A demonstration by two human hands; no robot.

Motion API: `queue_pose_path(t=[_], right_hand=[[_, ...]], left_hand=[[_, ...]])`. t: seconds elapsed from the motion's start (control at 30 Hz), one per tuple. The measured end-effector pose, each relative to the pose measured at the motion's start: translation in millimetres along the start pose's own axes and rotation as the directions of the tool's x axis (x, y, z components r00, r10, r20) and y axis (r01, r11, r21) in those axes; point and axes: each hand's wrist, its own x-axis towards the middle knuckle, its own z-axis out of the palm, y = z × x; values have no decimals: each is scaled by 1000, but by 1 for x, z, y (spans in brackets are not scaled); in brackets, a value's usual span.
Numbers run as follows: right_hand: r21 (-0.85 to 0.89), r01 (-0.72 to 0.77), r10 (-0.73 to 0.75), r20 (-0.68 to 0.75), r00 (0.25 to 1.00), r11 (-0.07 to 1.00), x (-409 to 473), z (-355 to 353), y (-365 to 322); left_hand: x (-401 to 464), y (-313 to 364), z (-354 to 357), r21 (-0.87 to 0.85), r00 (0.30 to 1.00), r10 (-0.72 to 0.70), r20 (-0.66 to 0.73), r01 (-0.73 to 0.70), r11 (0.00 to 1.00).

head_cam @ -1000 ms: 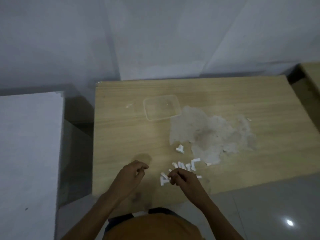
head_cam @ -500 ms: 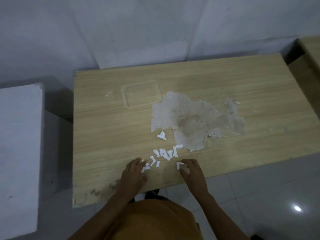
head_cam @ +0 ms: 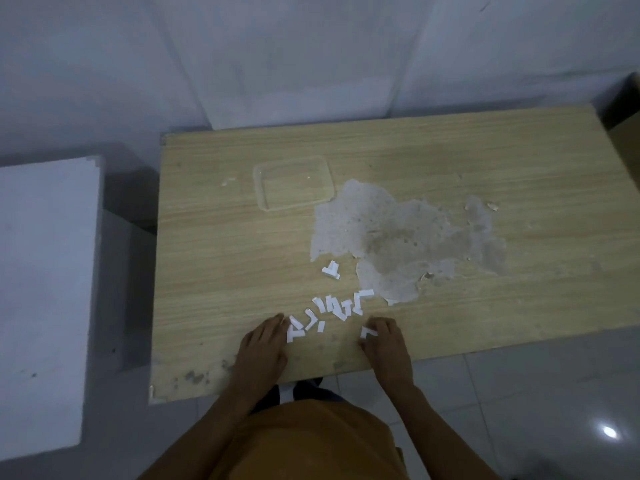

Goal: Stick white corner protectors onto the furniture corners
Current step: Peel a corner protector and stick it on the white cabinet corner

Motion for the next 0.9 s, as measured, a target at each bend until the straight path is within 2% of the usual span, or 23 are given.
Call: queue_pose_path(t=[0.13,0.3,0.37,0.43,0.57,0.67,0.73,0.9], right_hand=[[198,-23,11,64,998,980,1,-4,6],[384,-142,126,66,990,912,0,-10,6],[431,-184,166,81,983,883,1,-13,2],[471,-199,175,95,980,859,3,-17,-4],[582,-170,125,117,985,795,4,-33,-25],[641,-134,76,117,990,756,4,-49,-50],[668,-80,21,95,995,740,4,-60,-69],[670,97,-167,41,985,736,-1,-93,-118]], left_hand=[[-3,5,4,3,999,-12,-52,12,1000],[-1,1,10,-43,998,-64,10,64,997],[4,2,7,-120,997,-79,10,80,990],[9,5,-4,-271,996,-91,-5,86,959],[13,10,-30,-404,993,-111,-41,86,911],[12,26,-55,-606,985,-165,-47,103,789],[9,41,-75,-726,984,-157,-85,46,686],[4,79,-126,-829,982,-111,-152,-65,555]])
